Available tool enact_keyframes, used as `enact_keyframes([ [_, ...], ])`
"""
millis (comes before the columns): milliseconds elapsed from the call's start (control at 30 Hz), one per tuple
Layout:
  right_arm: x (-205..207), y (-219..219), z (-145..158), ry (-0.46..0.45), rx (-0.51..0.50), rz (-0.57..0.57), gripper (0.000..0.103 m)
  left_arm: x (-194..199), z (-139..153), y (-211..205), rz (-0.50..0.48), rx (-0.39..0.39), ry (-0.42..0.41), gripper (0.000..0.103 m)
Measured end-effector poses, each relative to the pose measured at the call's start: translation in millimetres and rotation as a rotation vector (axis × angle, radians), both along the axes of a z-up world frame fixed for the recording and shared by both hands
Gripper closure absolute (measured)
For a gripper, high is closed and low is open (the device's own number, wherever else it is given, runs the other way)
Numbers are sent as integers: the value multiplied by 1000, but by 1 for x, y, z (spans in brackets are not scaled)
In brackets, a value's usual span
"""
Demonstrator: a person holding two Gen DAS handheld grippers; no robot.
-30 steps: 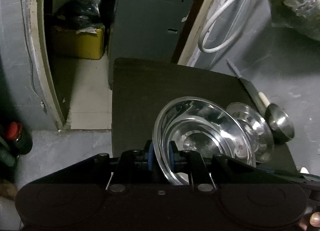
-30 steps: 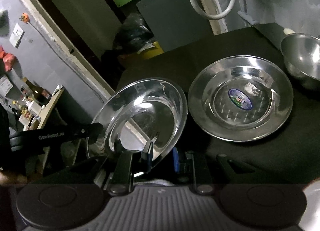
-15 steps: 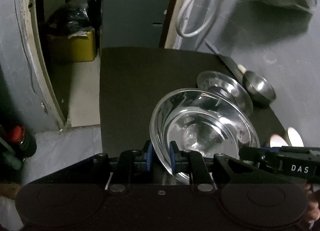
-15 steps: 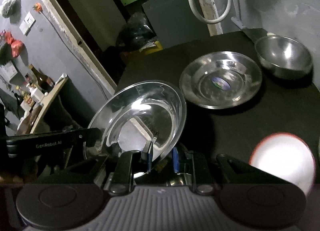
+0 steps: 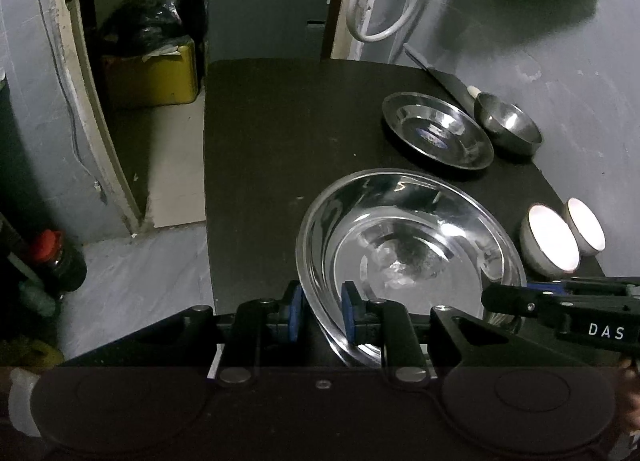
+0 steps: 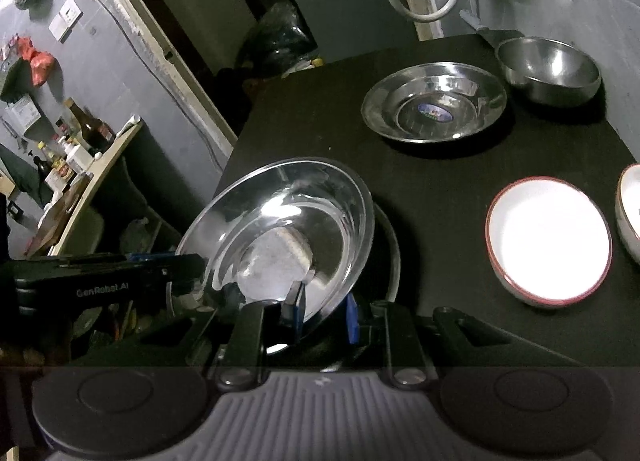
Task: Organize plates and bowls
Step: 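Lift the large steel plate with the left gripper and carry it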
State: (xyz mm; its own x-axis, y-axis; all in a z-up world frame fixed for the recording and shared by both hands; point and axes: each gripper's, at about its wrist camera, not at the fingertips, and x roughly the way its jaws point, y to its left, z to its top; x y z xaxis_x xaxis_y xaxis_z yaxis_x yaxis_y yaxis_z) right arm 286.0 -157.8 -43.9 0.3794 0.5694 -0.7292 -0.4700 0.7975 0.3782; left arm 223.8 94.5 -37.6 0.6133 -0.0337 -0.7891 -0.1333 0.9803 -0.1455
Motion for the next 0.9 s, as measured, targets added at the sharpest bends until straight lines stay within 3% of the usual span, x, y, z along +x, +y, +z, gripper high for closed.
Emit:
enact_keyframes([
  [400,-6,-3,-3,16,-15,-16,78,2,-8,-9,-19,28,33,82],
  [900,-14,9,5,-33,-81,-9,65,3,-15,-11,-19,11,54,78],
])
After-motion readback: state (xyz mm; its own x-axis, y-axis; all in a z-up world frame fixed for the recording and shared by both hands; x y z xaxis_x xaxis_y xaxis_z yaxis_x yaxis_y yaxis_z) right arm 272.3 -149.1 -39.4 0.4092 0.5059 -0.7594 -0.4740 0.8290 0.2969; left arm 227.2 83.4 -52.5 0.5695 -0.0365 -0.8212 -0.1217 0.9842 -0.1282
